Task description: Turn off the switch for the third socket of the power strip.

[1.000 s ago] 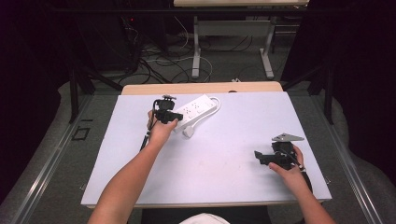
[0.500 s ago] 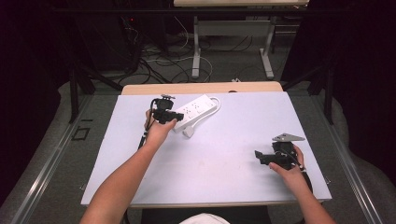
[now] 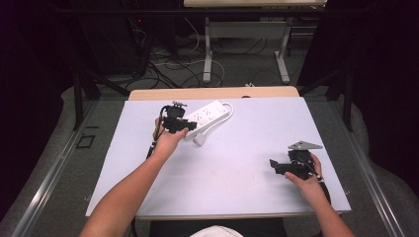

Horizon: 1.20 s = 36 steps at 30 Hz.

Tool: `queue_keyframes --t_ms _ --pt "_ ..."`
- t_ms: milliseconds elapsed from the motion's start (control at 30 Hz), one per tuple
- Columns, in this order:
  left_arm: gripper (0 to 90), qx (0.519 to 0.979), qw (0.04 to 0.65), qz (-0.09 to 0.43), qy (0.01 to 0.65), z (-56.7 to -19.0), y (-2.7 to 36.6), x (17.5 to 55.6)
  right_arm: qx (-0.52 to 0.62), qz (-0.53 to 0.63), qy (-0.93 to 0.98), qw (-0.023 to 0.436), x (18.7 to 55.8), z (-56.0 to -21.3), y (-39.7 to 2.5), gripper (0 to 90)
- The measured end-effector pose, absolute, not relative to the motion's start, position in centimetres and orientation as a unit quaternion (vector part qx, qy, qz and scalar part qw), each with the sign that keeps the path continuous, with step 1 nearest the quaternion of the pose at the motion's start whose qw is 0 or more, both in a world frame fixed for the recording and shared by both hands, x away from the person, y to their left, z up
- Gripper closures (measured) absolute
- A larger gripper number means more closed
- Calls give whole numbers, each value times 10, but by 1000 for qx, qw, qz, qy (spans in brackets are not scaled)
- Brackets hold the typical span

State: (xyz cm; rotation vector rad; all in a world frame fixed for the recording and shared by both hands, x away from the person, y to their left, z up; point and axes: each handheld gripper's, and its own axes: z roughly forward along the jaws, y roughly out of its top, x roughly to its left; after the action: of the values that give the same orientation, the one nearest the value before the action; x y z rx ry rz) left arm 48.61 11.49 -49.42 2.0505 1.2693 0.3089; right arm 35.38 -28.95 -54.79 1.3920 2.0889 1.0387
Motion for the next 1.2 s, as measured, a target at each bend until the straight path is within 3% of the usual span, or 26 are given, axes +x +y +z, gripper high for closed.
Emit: queue_keyframes --t_ms 700,1200 --pt "534 780 367 112 495 -496 119 476 498 373 754 211 353 -548 -289 147" --pt "419 782 392 112 471 -498 131 452 499 373 754 211 353 -548 -289 147"
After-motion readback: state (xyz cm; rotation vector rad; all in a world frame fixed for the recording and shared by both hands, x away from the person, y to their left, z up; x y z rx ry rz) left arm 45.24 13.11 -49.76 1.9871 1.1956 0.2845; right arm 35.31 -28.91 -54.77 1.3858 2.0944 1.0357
